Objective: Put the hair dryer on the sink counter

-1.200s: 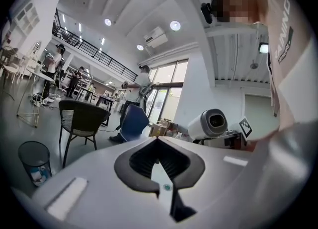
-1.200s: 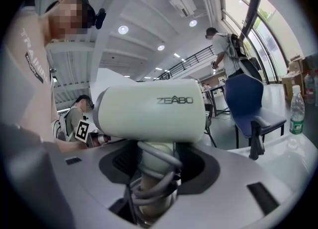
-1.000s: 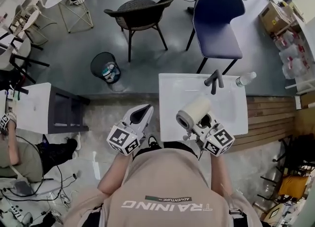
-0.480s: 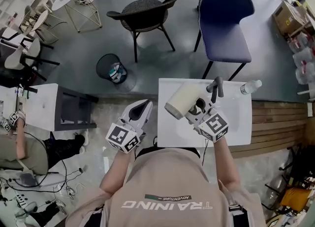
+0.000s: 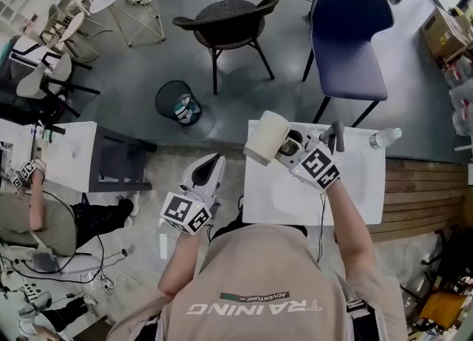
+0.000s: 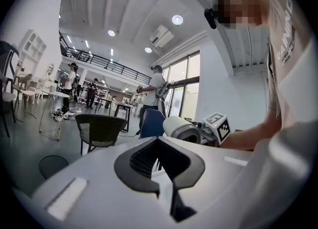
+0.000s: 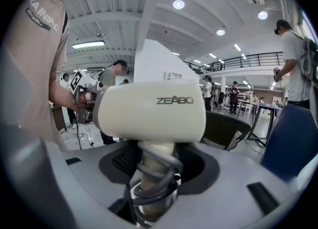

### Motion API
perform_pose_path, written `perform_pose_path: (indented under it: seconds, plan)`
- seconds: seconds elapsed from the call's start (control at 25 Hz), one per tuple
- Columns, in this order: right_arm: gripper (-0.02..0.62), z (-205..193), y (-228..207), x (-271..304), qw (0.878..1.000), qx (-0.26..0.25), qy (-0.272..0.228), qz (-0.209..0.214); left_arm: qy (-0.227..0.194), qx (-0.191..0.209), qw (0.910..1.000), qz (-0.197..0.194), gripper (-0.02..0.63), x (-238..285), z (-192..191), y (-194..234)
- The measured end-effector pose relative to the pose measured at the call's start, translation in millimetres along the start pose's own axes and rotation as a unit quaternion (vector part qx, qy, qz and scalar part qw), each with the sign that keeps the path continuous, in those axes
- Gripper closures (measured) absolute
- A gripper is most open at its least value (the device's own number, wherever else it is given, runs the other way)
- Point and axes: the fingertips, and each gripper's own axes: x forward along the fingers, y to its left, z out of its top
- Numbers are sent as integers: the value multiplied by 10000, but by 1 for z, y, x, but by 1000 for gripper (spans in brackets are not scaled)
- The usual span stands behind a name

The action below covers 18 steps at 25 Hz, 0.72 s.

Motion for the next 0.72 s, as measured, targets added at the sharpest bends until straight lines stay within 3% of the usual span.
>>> perform_pose_path:
  seconds: [0.28,0.44,0.72]
  plan:
    - [380,-3,-2,31,9925,-877,795,292,-219,-139,9996,76,598,-17,-1,13]
    - [380,-25,2,58,9730,-1562,1557,689,-321,-244,9991,122,598,-29,-8,22]
    - [380,-91,6,91,9343,-1799,2780,1322,-483,-502,9966,435,598,-57,-19,36]
